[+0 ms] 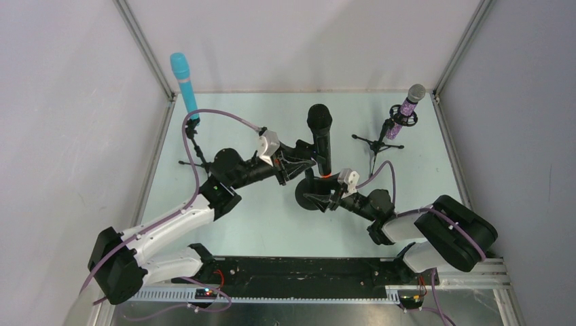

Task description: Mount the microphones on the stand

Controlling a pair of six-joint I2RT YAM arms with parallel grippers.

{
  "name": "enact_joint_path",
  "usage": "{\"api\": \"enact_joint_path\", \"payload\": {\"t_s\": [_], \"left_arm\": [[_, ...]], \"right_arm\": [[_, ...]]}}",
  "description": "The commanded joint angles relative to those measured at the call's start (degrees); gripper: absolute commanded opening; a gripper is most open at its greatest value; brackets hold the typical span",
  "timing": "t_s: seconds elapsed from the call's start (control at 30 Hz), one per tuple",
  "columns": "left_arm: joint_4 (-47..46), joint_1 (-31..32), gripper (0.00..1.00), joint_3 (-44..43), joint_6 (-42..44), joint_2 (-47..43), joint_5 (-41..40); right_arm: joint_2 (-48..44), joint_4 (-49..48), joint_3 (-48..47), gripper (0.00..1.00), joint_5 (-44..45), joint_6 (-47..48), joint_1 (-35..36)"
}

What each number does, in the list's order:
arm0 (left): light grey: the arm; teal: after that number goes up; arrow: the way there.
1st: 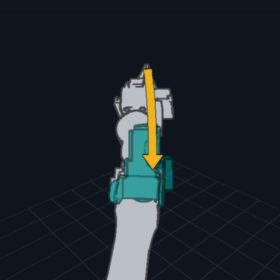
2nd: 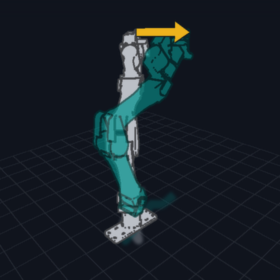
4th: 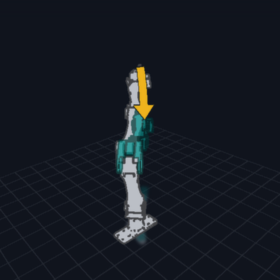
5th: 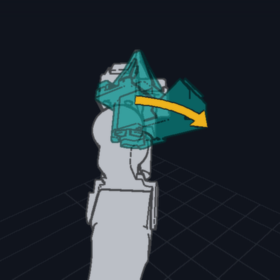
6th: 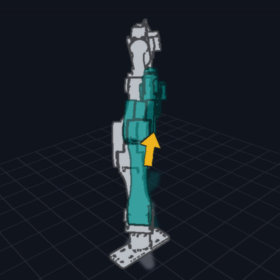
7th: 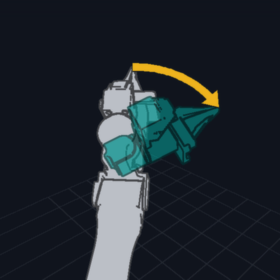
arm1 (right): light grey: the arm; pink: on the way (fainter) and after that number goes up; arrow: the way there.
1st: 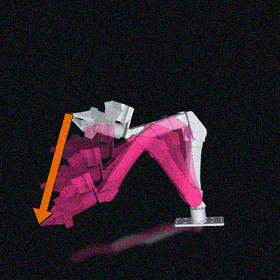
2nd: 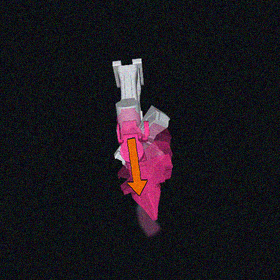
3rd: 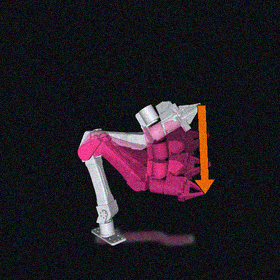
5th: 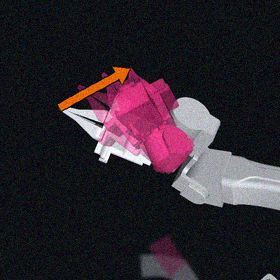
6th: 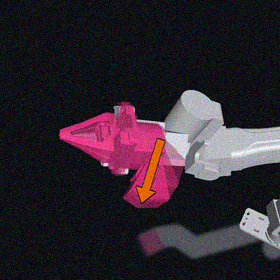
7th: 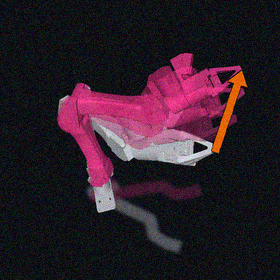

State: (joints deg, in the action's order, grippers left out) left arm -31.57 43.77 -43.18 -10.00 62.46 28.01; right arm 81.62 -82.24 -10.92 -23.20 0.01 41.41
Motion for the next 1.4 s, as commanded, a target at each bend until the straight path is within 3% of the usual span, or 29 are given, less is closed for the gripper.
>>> {"api": "enact_joint_path", "payload": {"t_s": [0.0,0.63,1.0,1.13,1.37], "left_arm": [[-13.26,0.28,0.00,-7.44,0.09,-4.83,-1.17],[-12.73,0.31,0.00,-12.09,2.83,-5.76,-2.08],[-9.76,0.35,0.00,-9.55,5.22,-6.47,-2.31],[-8.03,0.28,0.00,-8.48,6.67,-6.82,-2.82],[-6.49,0.28,0.00,-6.15,8.33,-6.19,-3.64]], "right_arm": [[1.93,0.55,1.41,0.57,-0.84,0.47,0.31],[2.09,4.03,3.02,0.56,1.96,4.68,3.42],[-1.81,3.63,2.10,0.63,2.81,1.68,2.82],[-5.67,6.05,1.01,0.70,2.66,0.81,2.32],[-18.06,18.80,-1.50,0.98,4.79,2.90,2.09]]}}
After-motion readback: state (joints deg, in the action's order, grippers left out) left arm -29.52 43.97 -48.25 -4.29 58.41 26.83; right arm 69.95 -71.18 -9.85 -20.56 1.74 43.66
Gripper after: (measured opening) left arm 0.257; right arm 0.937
